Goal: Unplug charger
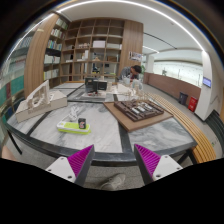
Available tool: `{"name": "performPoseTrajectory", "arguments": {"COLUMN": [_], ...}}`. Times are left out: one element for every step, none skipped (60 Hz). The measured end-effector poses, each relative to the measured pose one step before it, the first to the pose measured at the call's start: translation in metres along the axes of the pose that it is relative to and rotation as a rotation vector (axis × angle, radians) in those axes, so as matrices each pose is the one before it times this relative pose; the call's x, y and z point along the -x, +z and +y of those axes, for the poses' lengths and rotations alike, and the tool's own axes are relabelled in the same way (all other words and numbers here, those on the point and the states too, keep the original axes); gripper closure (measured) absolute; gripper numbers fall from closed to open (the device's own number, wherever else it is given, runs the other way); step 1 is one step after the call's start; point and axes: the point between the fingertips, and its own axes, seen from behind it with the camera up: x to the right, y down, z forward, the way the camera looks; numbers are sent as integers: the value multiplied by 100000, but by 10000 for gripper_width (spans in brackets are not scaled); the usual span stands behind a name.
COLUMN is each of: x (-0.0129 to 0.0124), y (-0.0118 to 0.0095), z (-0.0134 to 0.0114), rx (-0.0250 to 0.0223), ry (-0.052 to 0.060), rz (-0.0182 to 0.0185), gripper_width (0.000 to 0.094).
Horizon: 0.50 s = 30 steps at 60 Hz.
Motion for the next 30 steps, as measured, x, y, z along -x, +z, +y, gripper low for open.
{"name": "performPoseTrajectory", "arguments": {"x": [12,12,-98,-173,-83,-35,451,-527,-289,68,390,-88,203,591,377,403,504,570,752,364,502,738,615,634,625,628,614,644,649,521], "y": [29,71,288,426,320,383,-832,1639,832,462,64,762,447,197,482,450,520,583,631,776,688,628,779,823,864,878,892,901,857,928], "z": [29,-5,-98,-107,-68,-72,194,-272,-163,-105,-10,-96,-59,16,-59,-135,-126,-161,-189,-252,-196,-151,-171,-125,-68,-64,24,46,-16,100], "rx": [238,214,195,142,137,119,129,39,157,104,42,224,246,186,180,123,-21,-66,-133,-57,-154,-290,-168,-37,177,416,272,225,194,290], "ry": [-43,-77,-61,-114,-94,-111,7,-50,63,15,40,185,189,193,308,426,560,650,813,832,915,934,884,782,710,601,460,193,-44,-378], "rz": [34,20,105,60,74,0,-28,-198,-429,-216,-36,-673,-474,-293,-719,-855,-1007,-1174,-1123,-1345,-1163,-1045,-1157,-1225,-1185,-1015,-1122,-1300,-1405,-960], "gripper_width": [117,118,117,116,116,119,119,118,119,117,118,118,120,120,121,121,122,122,122,123,122,123,123,124,125,126,126,125,124,124]}}
